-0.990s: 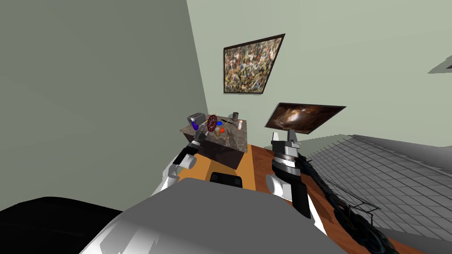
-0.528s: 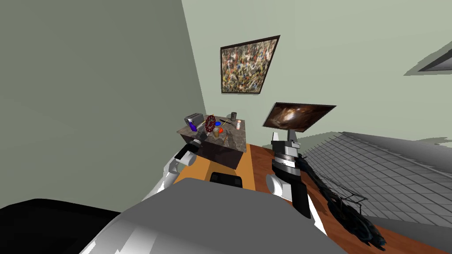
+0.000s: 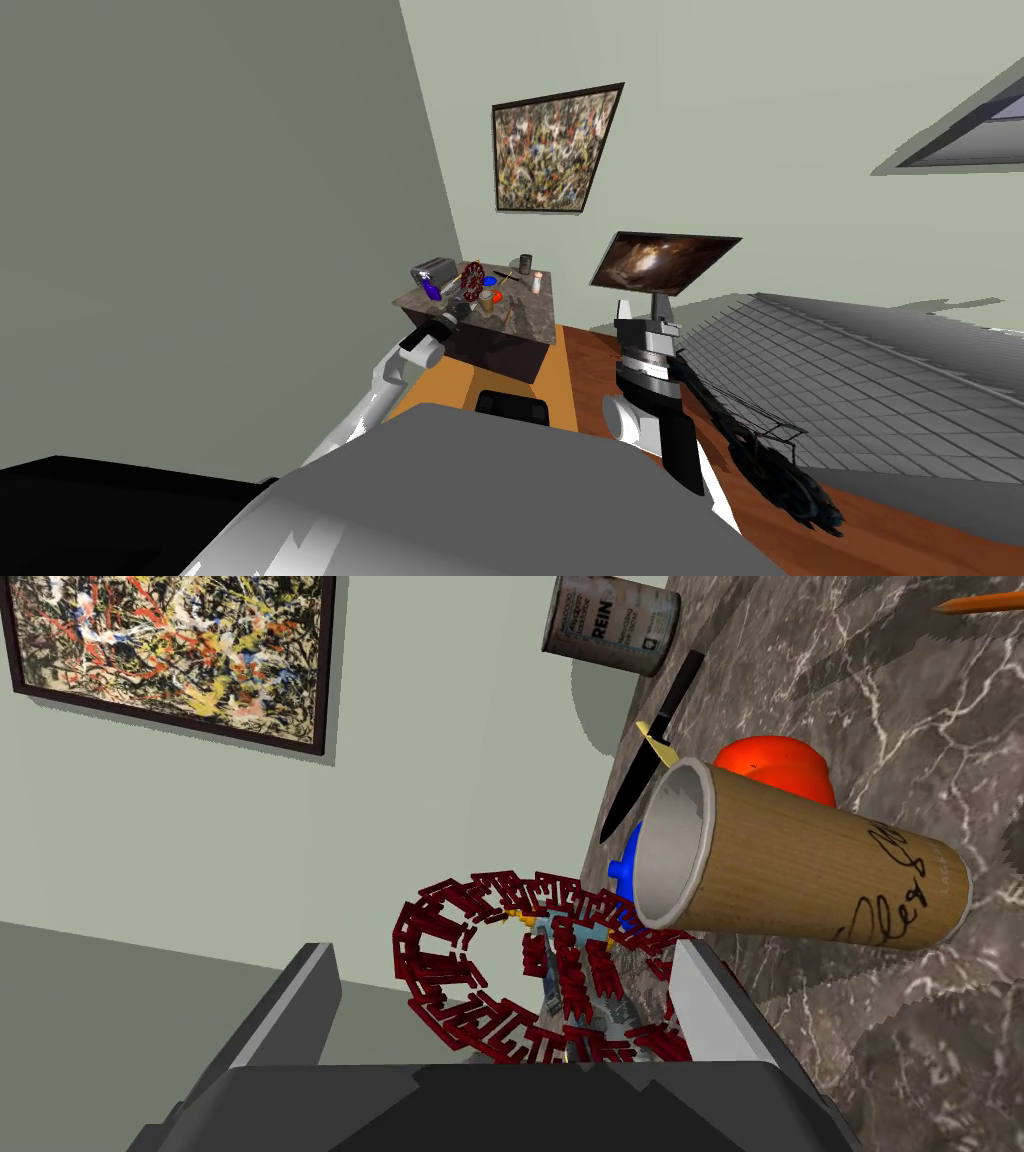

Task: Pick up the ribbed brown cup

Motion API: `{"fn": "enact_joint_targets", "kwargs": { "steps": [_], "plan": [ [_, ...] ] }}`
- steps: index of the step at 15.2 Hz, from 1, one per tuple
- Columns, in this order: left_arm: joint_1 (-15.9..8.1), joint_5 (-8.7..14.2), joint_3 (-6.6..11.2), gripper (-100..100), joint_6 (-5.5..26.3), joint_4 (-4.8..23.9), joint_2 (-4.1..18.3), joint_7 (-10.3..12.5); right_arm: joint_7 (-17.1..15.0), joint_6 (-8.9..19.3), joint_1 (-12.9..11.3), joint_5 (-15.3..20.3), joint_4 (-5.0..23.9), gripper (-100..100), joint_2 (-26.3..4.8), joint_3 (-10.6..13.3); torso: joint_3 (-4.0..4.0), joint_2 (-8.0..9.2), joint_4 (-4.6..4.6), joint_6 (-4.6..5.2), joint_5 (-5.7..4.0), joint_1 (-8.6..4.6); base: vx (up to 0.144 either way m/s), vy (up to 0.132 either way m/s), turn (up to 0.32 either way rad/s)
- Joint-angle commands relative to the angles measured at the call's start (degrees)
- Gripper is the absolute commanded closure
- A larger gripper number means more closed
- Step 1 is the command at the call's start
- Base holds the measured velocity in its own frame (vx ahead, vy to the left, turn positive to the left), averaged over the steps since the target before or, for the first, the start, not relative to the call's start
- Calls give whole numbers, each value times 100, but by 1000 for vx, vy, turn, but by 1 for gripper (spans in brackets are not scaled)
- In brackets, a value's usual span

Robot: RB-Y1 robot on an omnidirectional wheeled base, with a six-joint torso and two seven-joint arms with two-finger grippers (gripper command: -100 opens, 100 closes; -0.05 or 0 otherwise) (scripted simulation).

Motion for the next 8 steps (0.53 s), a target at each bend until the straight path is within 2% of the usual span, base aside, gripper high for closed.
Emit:
{"fn": "enact_joint_targets", "kwargs": {
  "steps": [1, 3, 4, 7, 8],
  "plan": [
    [-115, 140, 2, -100, 286, 75, 135, 109, 0, 0, 0, 0, 0, 0, 0, 0, 0, 0, 0, 0, 0, 0, 15, 14, -145],
    [-115, 140, 2, -100, 424, 75, 135, 109, 0, 0, 0, 0, 0, 0, 0, 0, 0, 0, -1, -3, 1, 2, 8, 13, -29],
    [-289, 325, 2, -100, 623, 159, 299, 244, 0, 0, 1, 0, 0, 0, 0, 0, 0, 1, 0, -4, 1, 1, 11, 11, -126],
    [-289, 325, 2, -100, 883, 159, 299, 244, 0, 0, 1, 0, 0, 0, 0, 0, -1, -1, -1, -3, 1, 2, 12, 15, -64],
    [-465, 512, 2, -100, 1077, 243, 460, 381, 0, 0, 1, 0, 0, 0, 0, 0, 0, 1, 0, -5, 1, 1, 9, 7, -109]
  ]
}}
